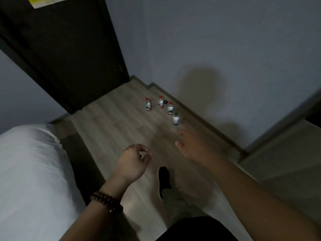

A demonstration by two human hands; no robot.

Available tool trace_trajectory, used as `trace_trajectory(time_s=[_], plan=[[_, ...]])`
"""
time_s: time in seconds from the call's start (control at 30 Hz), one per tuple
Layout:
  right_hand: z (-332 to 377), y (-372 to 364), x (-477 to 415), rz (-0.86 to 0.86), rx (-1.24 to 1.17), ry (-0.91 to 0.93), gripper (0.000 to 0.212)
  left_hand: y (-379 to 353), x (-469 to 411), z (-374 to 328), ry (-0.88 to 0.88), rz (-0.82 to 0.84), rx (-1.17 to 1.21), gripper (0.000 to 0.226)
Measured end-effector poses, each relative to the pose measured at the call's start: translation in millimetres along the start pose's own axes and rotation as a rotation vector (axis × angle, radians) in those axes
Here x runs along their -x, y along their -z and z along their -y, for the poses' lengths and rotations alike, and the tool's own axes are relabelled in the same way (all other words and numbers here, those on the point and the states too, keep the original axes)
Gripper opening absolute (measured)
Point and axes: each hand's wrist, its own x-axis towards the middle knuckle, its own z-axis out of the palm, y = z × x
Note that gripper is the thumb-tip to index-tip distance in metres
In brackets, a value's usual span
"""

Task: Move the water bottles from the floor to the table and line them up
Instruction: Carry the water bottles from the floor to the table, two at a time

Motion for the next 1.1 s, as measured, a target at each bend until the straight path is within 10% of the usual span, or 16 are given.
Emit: trace_trajectory(time_s=[0.63,1.1], plan=[[118,52,-410,0.075,-0.093,-0.059,0.035,153,-405,50,-0.010,0.129,-0.138,0.028],[187,2,-618,-0.061,-0.183,-0.553,0.047,234,-758,133,-0.220,0.407,-0.170,0.027]])
